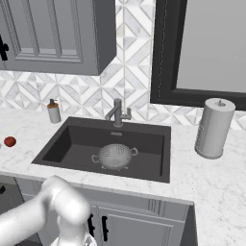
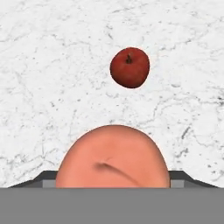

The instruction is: Put the colander in the sink, put the peach, apple in the colander, and turn on the sink faucet and pour water over the colander.

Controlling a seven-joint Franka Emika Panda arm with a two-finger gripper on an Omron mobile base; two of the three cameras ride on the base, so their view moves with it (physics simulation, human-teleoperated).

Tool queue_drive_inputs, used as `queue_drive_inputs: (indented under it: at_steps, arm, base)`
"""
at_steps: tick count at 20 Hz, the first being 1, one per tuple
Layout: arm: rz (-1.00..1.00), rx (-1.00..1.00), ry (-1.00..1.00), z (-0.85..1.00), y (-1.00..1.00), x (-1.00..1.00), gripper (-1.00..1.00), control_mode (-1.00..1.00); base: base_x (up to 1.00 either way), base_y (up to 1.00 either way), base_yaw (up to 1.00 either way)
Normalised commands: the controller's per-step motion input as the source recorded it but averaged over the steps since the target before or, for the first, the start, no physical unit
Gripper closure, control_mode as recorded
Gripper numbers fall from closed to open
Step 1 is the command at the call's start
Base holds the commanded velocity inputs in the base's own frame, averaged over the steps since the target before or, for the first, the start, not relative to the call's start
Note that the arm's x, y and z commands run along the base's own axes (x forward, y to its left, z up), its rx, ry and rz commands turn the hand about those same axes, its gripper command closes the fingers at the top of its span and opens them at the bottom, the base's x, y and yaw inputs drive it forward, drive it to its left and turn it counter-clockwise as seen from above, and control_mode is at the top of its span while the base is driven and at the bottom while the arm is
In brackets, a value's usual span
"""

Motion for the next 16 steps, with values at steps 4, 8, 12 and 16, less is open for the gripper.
queue_drive_inputs:
  at_steps: [4, 8, 12, 16]
  arm:
    - [-0.15, 0.32, -0.29, 1.00, -1.00, -0.38, 1.00, -1.00]
    - [-0.22, 0.39, -0.18, 1.00, -1.00, -0.06, 1.00, -1.00]
    - [-0.33, 0.27, -0.01, 1.00, -1.00, -0.01, 1.00, -1.00]
    - [-0.36, 0.26, 0.06, 0.91, -1.00, -0.01, 1.00, -1.00]
  base:
    - [0.00, 0.00, 0.00]
    - [0.00, 0.00, 0.00]
    - [0.00, 0.00, 0.00]
    - [0.00, 0.00, 0.00]
